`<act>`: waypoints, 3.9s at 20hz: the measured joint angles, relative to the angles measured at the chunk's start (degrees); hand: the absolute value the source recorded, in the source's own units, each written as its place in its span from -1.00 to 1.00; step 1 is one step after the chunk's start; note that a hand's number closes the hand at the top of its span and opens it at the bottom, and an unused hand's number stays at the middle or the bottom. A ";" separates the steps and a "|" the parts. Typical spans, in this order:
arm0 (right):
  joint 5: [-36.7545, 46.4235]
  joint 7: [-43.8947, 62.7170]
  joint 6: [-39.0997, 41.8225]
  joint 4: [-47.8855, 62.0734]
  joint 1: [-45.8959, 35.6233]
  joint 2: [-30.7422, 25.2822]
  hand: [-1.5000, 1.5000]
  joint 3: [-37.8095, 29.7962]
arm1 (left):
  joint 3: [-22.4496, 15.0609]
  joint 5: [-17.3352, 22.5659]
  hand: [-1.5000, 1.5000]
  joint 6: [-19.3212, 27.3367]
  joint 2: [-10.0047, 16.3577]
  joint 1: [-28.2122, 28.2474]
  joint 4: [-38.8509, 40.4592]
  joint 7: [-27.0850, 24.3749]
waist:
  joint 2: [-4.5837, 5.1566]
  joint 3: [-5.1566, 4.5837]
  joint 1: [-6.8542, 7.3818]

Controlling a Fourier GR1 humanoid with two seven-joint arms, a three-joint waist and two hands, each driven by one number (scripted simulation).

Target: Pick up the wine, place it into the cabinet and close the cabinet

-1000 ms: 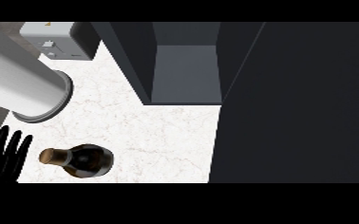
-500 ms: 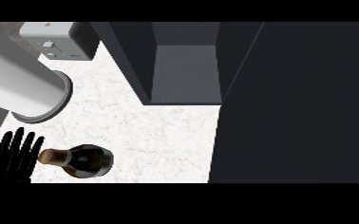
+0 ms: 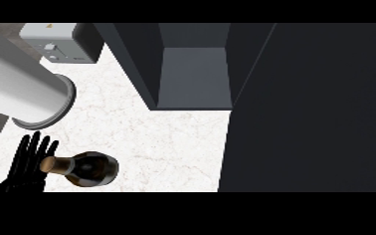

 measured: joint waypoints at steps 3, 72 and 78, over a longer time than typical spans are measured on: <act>0.04 1.32 -0.40 0.00 -1.56 -0.11 -1.00 -0.13 | -0.46 -0.87 -1.00 -0.03 -0.69 -0.73 2.00 -1.00 | 0.01 0.00 0.07; 0.66 3.00 0.28 0.47 -2.94 1.54 -1.00 0.27 | -6.00 -11.70 1.00 1.98 2.72 -19.13 16.61 -21.07 | -0.11 0.04 0.32; 0.72 2.80 0.35 0.50 -3.18 1.42 -1.00 -0.38 | -9.58 -9.31 1.00 3.99 1.03 -19.33 4.45 -8.86 | -0.09 0.05 0.26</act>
